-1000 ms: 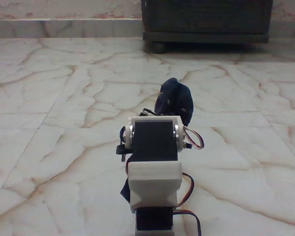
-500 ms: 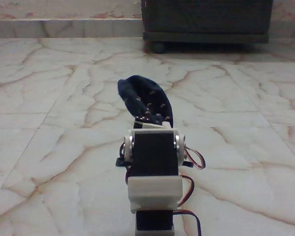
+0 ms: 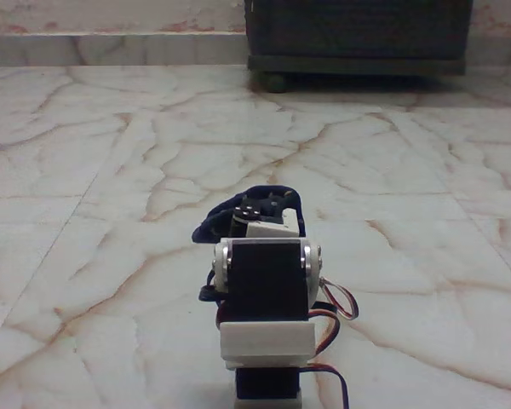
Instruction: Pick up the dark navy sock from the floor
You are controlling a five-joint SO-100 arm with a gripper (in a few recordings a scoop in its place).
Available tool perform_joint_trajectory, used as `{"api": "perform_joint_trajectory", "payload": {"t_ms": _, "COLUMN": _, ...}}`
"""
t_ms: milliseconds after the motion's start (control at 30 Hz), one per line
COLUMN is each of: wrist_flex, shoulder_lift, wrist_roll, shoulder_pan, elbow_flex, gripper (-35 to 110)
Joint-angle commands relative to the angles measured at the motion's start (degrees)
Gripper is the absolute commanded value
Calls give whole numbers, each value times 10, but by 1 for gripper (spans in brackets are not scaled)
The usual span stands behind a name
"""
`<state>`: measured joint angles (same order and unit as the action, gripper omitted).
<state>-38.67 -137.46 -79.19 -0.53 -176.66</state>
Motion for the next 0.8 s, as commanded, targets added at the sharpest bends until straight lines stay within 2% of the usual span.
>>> {"api": "perform_joint_trajectory", "payload": {"t_ms": 0, "wrist_flex": -18, "shoulder_lift": -12, "wrist_roll": -22, "shoulder_pan": 7, "elbow_flex": 1, "gripper": 0}}
{"api": "perform_joint_trajectory", "payload": {"t_ms": 133, "wrist_flex": -23, "shoulder_lift": -11, "wrist_roll": -86, "shoulder_pan": 21, "elbow_flex": 1, "gripper": 0}}
{"api": "perform_joint_trajectory", "payload": {"t_ms": 267, "wrist_flex": -25, "shoulder_lift": -12, "wrist_roll": -102, "shoulder_pan": 20, "elbow_flex": 1, "gripper": 0}}
{"api": "perform_joint_trajectory", "payload": {"t_ms": 767, "wrist_flex": -18, "shoulder_lift": -11, "wrist_roll": -78, "shoulder_pan": 15, "elbow_flex": 1, "gripper": 0}}
